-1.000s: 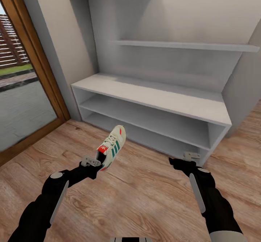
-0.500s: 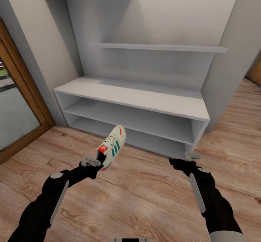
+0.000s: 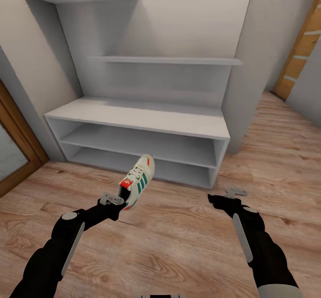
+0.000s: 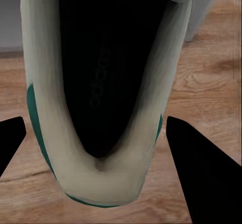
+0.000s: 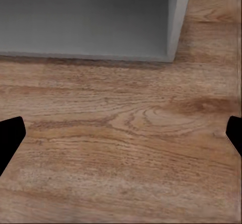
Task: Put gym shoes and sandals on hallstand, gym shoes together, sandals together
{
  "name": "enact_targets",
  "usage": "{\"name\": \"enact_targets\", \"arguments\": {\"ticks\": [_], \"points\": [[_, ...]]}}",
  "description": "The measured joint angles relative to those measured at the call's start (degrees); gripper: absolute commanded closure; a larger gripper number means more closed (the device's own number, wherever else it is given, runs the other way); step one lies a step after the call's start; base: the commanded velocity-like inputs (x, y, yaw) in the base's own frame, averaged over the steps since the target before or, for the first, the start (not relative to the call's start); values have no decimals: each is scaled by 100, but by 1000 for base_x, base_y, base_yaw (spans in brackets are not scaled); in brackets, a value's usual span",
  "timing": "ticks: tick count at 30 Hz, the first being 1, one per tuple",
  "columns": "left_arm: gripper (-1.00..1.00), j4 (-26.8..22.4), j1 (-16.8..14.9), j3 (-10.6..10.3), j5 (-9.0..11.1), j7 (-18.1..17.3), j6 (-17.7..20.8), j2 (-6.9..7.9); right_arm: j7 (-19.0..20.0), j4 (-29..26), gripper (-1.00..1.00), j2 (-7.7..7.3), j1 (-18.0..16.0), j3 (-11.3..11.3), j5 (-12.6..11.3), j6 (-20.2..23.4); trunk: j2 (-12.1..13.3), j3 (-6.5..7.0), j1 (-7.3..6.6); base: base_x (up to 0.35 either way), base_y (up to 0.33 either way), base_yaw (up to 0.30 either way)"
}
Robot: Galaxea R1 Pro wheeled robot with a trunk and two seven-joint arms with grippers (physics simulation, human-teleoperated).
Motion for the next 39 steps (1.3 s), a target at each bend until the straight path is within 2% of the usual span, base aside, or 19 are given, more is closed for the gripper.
{"name": "enact_targets", "arguments": {"ticks": [7, 39], "points": [[100, 1, 0, 0, -1, 0, 0, 0, 0, 0, -100, 0, 0, 0, -1, -1, 0, 41, -2, -157, 0, -247], [100, 8, 5, 0, -2, 3, 0, 0, 0, 0, -100, 0, 0, 0, -1, 0, 0, 225, -3, -3, 0, -247]]}}
